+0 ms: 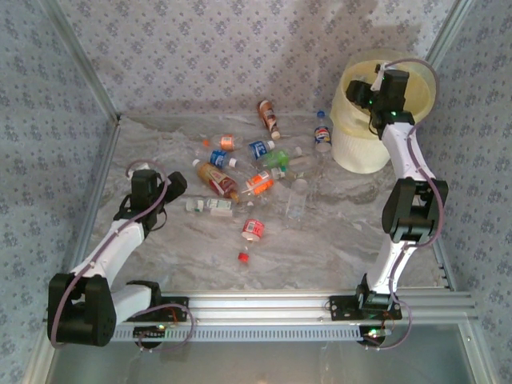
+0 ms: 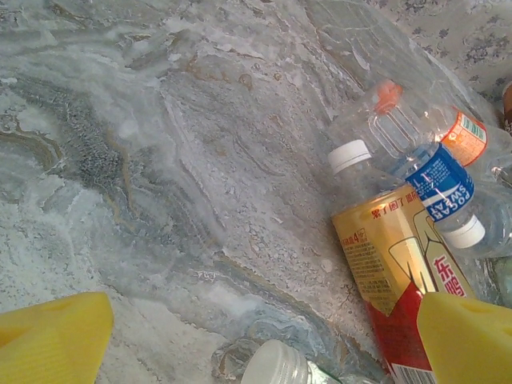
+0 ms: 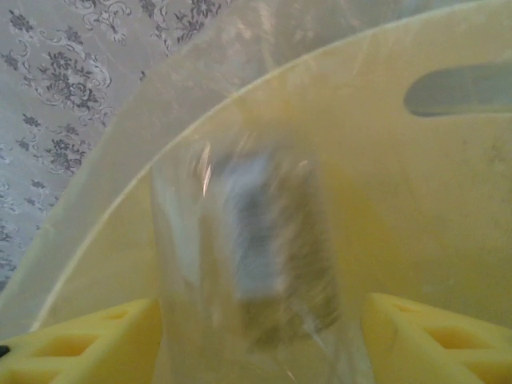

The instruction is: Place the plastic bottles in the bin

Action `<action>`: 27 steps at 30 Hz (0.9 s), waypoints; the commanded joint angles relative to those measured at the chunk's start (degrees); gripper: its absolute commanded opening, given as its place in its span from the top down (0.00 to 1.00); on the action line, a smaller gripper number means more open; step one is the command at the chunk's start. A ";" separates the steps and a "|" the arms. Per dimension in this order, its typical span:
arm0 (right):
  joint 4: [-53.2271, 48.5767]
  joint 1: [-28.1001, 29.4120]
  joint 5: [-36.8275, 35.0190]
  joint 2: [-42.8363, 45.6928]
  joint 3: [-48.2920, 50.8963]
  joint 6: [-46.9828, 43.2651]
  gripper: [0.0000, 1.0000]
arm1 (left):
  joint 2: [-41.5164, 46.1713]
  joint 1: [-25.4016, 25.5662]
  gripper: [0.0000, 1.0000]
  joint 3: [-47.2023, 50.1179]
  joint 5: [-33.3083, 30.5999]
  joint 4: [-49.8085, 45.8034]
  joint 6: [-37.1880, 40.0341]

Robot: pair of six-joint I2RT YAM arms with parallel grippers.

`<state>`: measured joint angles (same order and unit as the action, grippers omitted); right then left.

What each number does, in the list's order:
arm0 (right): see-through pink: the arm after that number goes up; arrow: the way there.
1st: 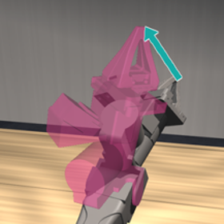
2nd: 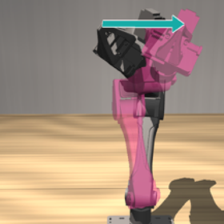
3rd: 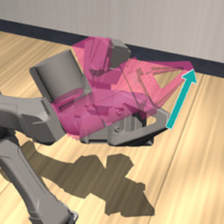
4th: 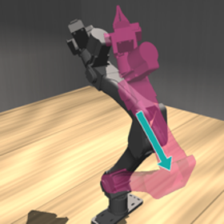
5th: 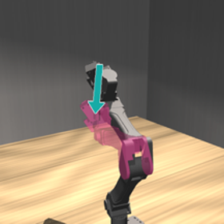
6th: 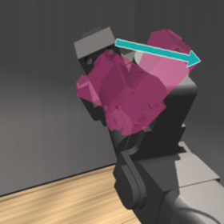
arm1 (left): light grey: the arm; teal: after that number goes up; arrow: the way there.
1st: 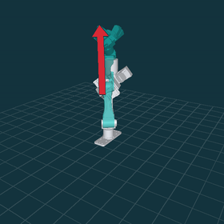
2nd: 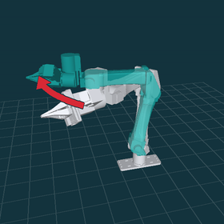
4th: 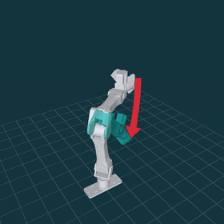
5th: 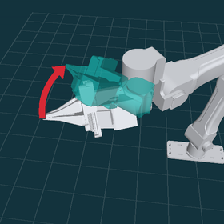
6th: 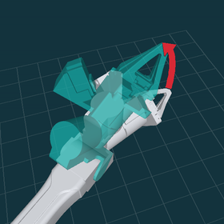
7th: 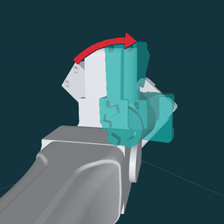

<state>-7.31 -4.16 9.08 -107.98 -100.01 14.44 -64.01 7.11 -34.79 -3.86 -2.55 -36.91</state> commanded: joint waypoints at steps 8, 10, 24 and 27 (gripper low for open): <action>0.65 -0.64 -0.02 10.43 4.70 -2.74 0.16 | 0.48 -0.43 0.02 0.18 2.08 1.50 0.81; 0.76 -0.76 -0.37 12.41 5.46 -3.16 0.14 | 0.38 -0.38 0.02 -0.06 2.01 1.27 0.41; 9.31 1.97 5.82 36.97 27.83 0.24 0.00 | -4.91 -0.25 0.02 -3.31 0.92 -3.17 -7.23; 11.10 4.26 5.51 43.55 35.73 0.32 0.00 | -5.92 0.30 0.02 -3.60 -0.65 -3.73 -9.47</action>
<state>0.10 -1.83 12.93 -68.82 -69.60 13.78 -69.14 7.14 -36.05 -2.74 -4.67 -42.81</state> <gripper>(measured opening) 0.999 0.979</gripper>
